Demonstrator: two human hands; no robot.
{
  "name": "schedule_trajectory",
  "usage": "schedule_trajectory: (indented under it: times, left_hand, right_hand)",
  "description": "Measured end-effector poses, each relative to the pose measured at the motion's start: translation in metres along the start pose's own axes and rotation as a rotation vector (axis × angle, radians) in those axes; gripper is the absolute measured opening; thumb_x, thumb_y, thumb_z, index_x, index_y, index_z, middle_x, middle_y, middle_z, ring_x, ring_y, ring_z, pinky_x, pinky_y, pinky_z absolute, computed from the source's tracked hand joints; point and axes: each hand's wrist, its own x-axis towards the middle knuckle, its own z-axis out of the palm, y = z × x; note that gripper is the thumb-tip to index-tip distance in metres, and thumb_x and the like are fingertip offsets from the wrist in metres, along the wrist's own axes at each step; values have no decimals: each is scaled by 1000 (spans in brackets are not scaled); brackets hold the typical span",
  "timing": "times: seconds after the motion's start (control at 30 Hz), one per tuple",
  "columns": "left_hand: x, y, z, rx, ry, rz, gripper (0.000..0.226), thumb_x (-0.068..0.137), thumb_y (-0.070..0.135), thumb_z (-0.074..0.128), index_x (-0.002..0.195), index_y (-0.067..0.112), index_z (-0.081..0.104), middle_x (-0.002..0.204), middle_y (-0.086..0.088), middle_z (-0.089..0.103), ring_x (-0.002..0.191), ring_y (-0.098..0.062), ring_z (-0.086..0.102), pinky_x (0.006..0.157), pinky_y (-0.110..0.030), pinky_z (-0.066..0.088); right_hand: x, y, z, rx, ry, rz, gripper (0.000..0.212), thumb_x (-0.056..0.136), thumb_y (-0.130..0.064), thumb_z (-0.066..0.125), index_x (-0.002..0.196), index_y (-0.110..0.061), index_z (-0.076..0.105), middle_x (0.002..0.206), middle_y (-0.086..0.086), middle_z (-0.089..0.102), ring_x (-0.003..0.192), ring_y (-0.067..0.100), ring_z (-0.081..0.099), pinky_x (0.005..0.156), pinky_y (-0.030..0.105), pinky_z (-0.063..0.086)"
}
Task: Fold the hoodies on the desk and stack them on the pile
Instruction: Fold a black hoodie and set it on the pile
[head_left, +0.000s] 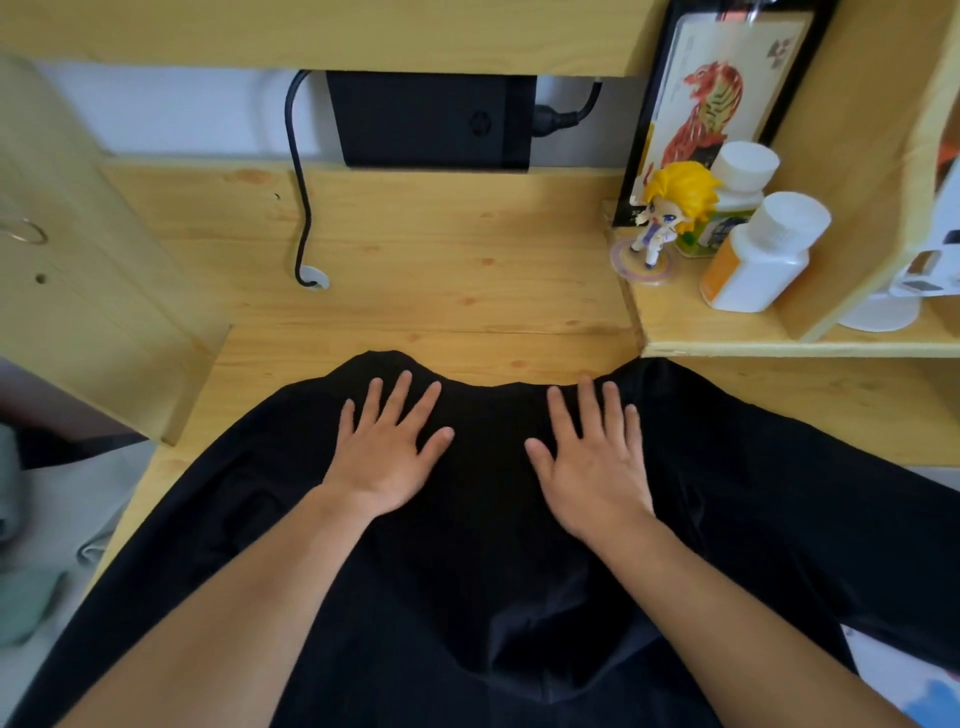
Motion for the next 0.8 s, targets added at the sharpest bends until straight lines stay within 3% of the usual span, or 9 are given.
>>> schedule_trajectory:
  times: [0.1, 0.2, 0.3, 0.43, 0.53, 0.6, 0.7, 0.8]
  left_hand:
    - [-22, -17, -3, -44, 192, -24, 64, 101, 66, 1, 161, 44, 3, 171, 3, -9, 156, -23, -15, 127, -51, -3]
    - [-74, -45, 6, 43, 317, -191, 63, 103, 64, 1, 161, 39, 4, 171, -5, -2, 157, -31, -10, 125, -54, -4]
    - [-120, -82, 18, 77, 204, -383, 68, 99, 69, -2, 161, 40, 2, 172, -8, 2, 157, -36, 0, 125, -59, 5]
    - [-123, -110, 27, -63, 64, -463, 68, 95, 73, 2, 158, 49, -13, 171, 0, -13, 157, -28, -13, 126, -56, -2]
    - [-113, -112, 26, -110, 9, -444, 68, 96, 74, 8, 156, 51, -14, 169, 1, -21, 155, -28, -22, 124, -57, -9]
    - [-115, -116, 14, -177, -47, -399, 68, 97, 75, 12, 158, 51, -8, 170, 2, -20, 155, -27, -22, 123, -57, -10]
    - [-154, -132, -3, -332, 95, -352, 63, 103, 63, 26, 161, 42, 15, 171, -6, 8, 158, -28, 2, 126, -52, 5]
    - [-250, -158, 3, -468, 333, -487, 57, 102, 45, 51, 154, 24, 39, 156, -13, 38, 143, -34, 36, 119, -52, 30]
  right_hand:
    - [-7, -4, 9, 32, -78, -32, 70, 99, -65, 1, 159, -32, -12, 167, 5, -22, 153, 28, -22, 125, 49, -8]
    - [-5, 2, 15, 7, -68, -18, 70, 98, -66, 1, 159, -33, -11, 167, 4, -22, 153, 28, -21, 125, 47, -8]
    - [-5, 1, 16, -14, -76, -12, 71, 99, -66, 2, 160, -32, -9, 167, 4, -21, 154, 28, -19, 125, 48, -7]
    - [-12, -21, -7, 65, -113, 56, 70, 101, -62, 8, 162, -29, -1, 168, 6, -16, 154, 30, -18, 125, 52, -5]
    - [-52, -82, -30, 151, 18, -138, 67, 103, -59, 8, 162, -28, 4, 169, 7, -9, 154, 30, -17, 126, 49, -5]
    - [-96, -125, -29, 132, -21, -317, 67, 102, -60, 8, 161, -29, 2, 169, 4, -12, 154, 29, -20, 126, 50, -3]
    - [-152, -149, -11, -17, -109, -373, 69, 101, -57, 14, 161, -24, 8, 169, 11, -2, 155, 35, -8, 124, 55, 12]
    - [-197, -142, -4, -17, -129, -281, 67, 102, -54, 20, 160, -20, 20, 167, 15, 11, 155, 38, 7, 122, 55, 23]
